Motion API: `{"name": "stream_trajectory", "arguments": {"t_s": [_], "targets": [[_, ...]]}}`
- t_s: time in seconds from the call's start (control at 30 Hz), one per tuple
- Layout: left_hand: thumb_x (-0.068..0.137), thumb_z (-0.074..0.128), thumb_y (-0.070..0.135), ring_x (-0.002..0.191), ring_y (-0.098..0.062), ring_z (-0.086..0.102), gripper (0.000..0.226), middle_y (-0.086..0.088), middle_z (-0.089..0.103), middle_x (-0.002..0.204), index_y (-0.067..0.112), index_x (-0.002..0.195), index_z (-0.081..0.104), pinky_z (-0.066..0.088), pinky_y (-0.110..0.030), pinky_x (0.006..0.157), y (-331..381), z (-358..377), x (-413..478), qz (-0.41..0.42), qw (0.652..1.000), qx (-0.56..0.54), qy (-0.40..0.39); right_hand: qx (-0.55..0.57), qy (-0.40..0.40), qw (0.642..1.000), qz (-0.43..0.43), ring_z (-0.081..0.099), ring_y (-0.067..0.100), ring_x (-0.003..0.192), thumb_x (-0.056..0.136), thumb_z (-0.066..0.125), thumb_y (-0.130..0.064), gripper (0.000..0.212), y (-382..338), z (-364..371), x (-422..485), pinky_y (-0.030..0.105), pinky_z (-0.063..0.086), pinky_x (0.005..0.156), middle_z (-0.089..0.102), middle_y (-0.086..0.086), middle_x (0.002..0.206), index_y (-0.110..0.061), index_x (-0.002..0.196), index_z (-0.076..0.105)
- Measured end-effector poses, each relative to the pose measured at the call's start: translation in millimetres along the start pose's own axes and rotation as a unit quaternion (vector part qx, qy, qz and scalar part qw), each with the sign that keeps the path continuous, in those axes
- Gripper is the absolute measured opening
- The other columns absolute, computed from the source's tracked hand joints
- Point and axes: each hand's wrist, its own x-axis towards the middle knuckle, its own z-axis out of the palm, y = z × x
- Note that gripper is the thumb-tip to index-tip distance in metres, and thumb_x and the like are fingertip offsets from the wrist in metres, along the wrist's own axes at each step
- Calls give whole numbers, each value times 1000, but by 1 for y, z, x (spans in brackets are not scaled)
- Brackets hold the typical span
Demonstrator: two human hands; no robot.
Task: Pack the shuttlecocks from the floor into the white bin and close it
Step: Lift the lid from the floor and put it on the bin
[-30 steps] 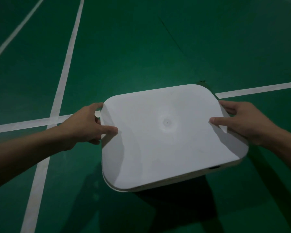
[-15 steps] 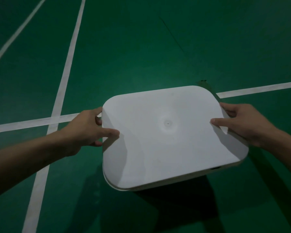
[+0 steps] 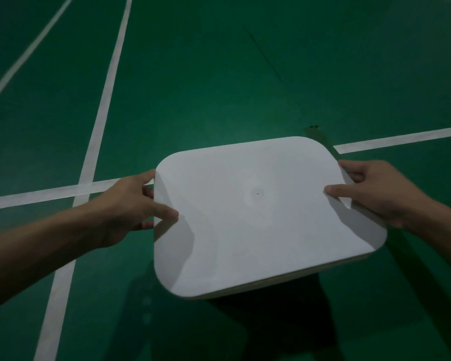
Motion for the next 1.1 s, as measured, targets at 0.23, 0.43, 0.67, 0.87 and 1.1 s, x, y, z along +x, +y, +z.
{"name": "stream_trajectory", "arguments": {"t_s": [0.23,0.43,0.67,0.87,1.1], "targets": [[67,78,-6,82,-21,62,92,2,59,94,20,145,35,46,-28,58,-15,8,1,60,993,92,49,-54,4,998,-17,67,12,79,79,75,-12,41,9,3,1,27,49,64,71,-7,98,-26,116,66],[59,82,40,107,-25,53,113,-4,38,140,44,147,12,50,-47,86,-28,14,1,73,970,224,53,-149,18,988,-37,61,21,98,82,72,-28,52,12,8,2,36,48,87,64,-5,118,-30,130,53],[63,59,71,143,-35,11,107,3,-16,155,41,149,2,25,-54,111,-48,37,9,106,935,331,74,-294,9,951,-92,15,13,146,84,51,-62,87,19,20,0,32,14,116,5,-9,161,-26,154,14],[65,4,90,140,-21,-31,109,1,-40,149,24,150,-15,-13,-38,110,-62,46,13,191,837,493,140,-389,11,916,-92,8,17,148,80,23,-76,92,26,32,-5,46,25,114,-17,-10,159,-26,153,-2],[81,0,77,141,-26,-29,83,-5,-25,155,31,149,-12,-11,-55,114,-52,55,7,267,766,576,97,-432,8,896,-102,-12,14,147,78,10,-76,96,33,34,-3,41,12,117,-19,-3,160,-19,153,-7]]}}
